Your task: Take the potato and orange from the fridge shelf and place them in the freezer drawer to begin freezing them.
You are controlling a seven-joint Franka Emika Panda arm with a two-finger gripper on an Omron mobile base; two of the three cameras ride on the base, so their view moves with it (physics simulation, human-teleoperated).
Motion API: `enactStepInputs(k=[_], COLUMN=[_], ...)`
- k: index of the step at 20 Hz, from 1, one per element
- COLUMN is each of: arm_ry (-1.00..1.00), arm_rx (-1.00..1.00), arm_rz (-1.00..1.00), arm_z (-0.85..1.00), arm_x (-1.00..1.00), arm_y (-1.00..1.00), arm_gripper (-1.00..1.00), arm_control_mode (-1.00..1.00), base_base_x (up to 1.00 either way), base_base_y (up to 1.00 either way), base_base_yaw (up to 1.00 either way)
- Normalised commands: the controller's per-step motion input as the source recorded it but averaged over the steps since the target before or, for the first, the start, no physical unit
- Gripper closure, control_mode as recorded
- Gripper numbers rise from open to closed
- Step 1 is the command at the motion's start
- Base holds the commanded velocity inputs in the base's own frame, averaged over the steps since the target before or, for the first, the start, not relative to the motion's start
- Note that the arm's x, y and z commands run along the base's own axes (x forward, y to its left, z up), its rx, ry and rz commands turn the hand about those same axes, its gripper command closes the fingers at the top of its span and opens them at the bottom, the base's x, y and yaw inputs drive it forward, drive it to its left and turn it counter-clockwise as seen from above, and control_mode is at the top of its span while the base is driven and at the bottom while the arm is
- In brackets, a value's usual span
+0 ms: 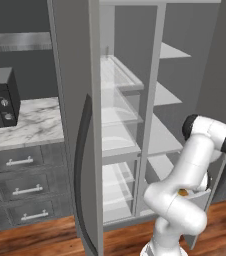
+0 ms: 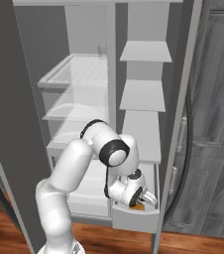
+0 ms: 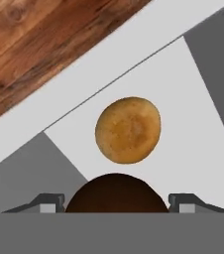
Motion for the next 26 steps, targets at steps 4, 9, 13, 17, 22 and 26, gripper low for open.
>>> enactStepInputs(k=[4, 9, 13, 17, 22, 26], arm_ry=[0.00, 0.02, 0.00, 0.00, 0.00, 0.00], arm_rx=[0.00, 0.00, 0.00, 0.00, 0.00, 0.01], arm_rz=[-0.02, -0.05, -0.08, -0.06, -0.05, -0.01], arm_z=[-0.04, 0.00, 0.00, 0.00, 0.02, 0.35], arm_x=[0.59, 0.45, 0.32, 0.28, 0.10, -0.08], arm_y=[-0.06, 0.00, 0.19, 0.09, 0.02, 0.04], arm_gripper=[1.00, -1.00, -1.00, -1.00, -1.00, -1.00], arm_control_mode=[-1.00, -1.00, -1.00, -1.00, -1.00, -1.00], base_base_x=[0.00, 0.00, 0.00, 0.00, 0.00, 0.00], base_base_y=[0.00, 0.00, 0.00, 0.00, 0.00, 0.00], base_base_yaw=[0.00, 0.00, 0.00, 0.00, 0.00, 0.00])
